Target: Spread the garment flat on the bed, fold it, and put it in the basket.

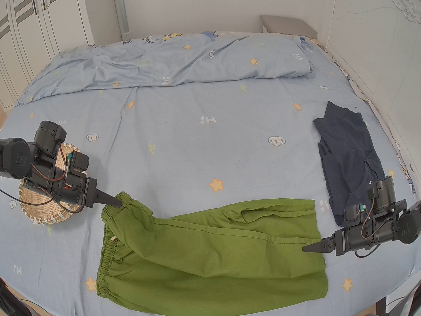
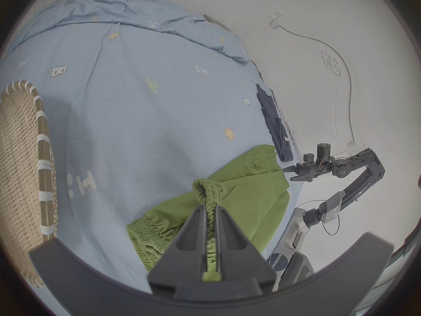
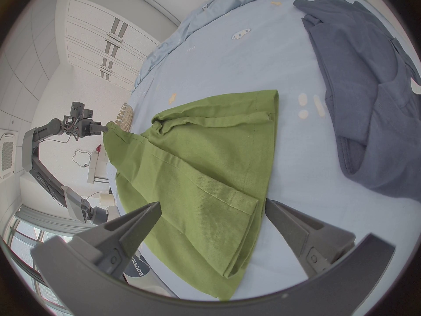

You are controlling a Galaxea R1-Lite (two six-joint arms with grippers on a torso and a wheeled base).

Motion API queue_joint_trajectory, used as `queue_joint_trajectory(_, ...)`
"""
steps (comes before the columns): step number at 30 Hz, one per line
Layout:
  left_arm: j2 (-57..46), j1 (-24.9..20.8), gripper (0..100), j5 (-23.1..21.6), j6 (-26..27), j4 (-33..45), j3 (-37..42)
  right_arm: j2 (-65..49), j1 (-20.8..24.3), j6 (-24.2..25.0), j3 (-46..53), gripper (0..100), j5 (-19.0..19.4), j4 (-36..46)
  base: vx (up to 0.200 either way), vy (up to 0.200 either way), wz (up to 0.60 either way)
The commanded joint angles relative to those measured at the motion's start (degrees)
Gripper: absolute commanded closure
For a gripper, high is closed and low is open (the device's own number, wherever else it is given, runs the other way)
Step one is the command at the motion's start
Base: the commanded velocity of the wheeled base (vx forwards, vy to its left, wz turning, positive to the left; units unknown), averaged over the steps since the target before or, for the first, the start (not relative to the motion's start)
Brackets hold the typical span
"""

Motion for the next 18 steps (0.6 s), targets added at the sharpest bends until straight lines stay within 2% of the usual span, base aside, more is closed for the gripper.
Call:
queue_joint_trajectory(1, 0.12, -0.02, 100, 0.0, -0.01, 0.02, 0.01, -2.87, 0.51, 0.06, 0.57, 0, 0.12, 0.05, 0.0, 0.0, 0.0)
queue_joint_trajectory(10, 0.12, -0.02, 100, 0.0, -0.01, 0.02, -0.07, -4.63, 2.97, 0.33, 1.62, 0, 0.12, 0.05, 0.0, 0.0, 0.0)
queue_joint_trajectory(18, 0.12, -0.11, 100, 0.0, -0.01, 0.02, 0.01, -4.72, 3.15, 0.24, 1.98, 0, 0.12, 0.05, 0.0, 0.0, 0.0)
